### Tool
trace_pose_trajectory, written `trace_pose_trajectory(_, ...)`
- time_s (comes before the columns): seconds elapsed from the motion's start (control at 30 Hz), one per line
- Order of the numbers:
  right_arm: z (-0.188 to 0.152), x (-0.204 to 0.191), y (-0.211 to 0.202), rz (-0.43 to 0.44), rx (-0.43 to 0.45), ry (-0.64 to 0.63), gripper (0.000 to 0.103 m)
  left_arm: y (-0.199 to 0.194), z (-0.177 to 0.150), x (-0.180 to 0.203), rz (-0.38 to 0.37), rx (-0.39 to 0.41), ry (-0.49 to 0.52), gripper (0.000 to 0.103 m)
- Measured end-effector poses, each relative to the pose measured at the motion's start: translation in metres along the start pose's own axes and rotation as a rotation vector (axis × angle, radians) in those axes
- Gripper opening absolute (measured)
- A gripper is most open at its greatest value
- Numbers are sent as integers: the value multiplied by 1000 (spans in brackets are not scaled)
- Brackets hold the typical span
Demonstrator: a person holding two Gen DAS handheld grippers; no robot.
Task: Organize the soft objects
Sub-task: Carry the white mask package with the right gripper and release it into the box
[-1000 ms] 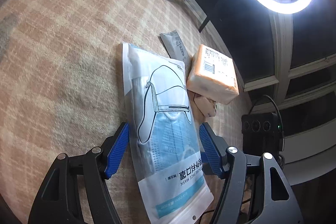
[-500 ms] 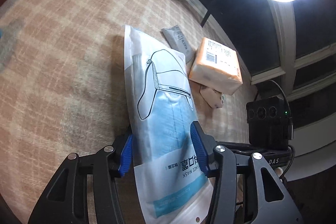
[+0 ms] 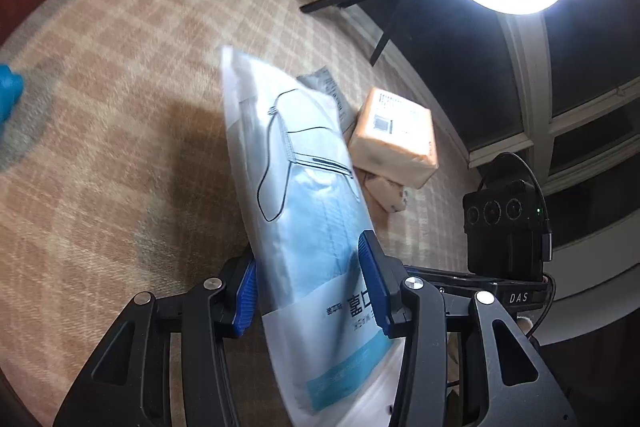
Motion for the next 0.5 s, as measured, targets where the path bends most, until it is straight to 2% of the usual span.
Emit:
trace_pose_trajectory(0.17,8,-23,-1,10,24,-38,36,-20,9,0,-13,32,6,44)
trace_pose_trajectory(0.5,21,-84,26,39,39,-118,36,-82,31,-14,-4,126,31,44)
Point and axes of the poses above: each gripper's, at about its wrist camera, not at the fingertips, and y roughly the way its jaws point, x to its right, z to its top, the point moved 5 cm from there along y, roughly the way its jaws point, and after that the axes turned 8 degrees about z, right-handed, at the moved point
